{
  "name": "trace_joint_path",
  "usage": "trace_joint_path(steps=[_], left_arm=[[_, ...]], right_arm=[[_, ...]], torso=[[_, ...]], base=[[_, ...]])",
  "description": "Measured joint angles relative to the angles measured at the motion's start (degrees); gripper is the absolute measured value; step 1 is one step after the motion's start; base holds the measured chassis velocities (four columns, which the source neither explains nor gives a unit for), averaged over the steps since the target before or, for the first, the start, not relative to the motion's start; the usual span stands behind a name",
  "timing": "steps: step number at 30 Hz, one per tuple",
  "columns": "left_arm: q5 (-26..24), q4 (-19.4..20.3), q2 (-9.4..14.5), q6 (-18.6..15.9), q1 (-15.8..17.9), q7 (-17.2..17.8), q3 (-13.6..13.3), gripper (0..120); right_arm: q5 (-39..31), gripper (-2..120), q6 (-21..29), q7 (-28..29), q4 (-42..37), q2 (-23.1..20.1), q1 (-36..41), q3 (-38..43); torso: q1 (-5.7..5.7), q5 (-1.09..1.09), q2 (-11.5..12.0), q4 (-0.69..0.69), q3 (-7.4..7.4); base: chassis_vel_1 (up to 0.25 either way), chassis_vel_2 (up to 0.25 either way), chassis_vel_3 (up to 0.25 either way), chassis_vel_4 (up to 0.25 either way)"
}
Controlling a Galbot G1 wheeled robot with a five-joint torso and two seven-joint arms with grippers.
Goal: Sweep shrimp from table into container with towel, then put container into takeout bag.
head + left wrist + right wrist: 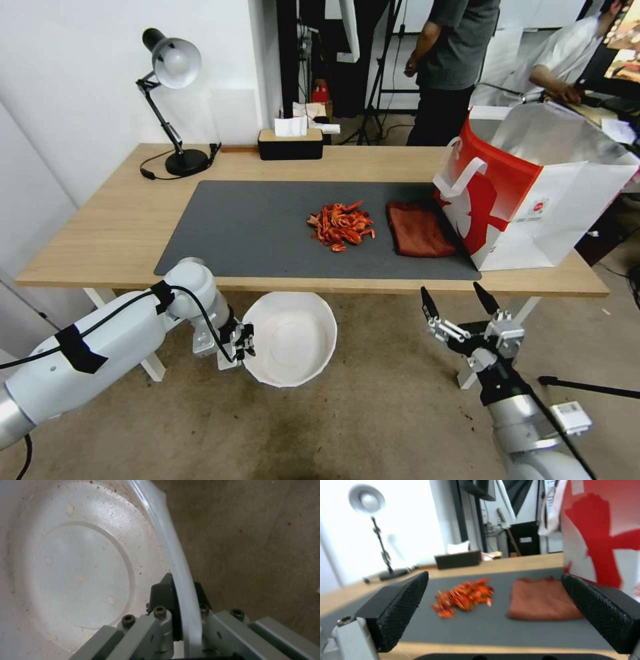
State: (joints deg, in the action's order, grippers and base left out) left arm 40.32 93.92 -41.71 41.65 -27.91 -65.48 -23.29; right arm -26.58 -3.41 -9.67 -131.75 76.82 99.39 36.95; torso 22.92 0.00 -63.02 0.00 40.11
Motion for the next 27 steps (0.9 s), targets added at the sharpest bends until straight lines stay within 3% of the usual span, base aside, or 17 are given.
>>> trace_joint_path(steps=[9,16,23,25,27], left_arm=[[0.0,0.2,0.1,0.1,1.0,0.2,-0.5,0],[-0.2,-0.1,-1.2,0.0,3.6,0.2,-3.0,0],[-1.3,-2.8,-4.9,0.0,8.7,0.3,-7.9,0],[-1.8,-4.3,-7.2,0.2,10.5,0.4,-9.5,0],[-1.9,-4.8,-7.9,0.2,11.0,0.5,-10.0,0]], right_arm=[[-13.1,100,4.4,7.0,-0.1,-8.1,-6.7,-1.7],[-15.9,100,5.9,12.8,6.4,-14.1,-17.1,-6.4],[-15.0,100,10.7,18.9,10.3,-17.4,-23.5,-8.1],[-13.0,100,13.7,23.8,11.5,-18.9,-24.8,-8.3],[-12.6,100,15.0,26.7,12.8,-20.0,-26.2,-9.0]], torso=[[0.0,0.0,0.0,0.0,0.0],[0.01,0.02,0.0,0.01,0.0],[0.01,0.01,0.0,0.0,0.01],[0.0,0.0,0.0,-0.05,0.0],[0.01,0.0,0.0,-0.06,0.0]], base=[[0.0,0.0,0.0,0.0],[0.0,0.0,0.0,0.0],[0.0,0.0,0.0,0.0],[0.0,0.0,0.0,0.0],[0.0,0.0,0.0,0.0]])
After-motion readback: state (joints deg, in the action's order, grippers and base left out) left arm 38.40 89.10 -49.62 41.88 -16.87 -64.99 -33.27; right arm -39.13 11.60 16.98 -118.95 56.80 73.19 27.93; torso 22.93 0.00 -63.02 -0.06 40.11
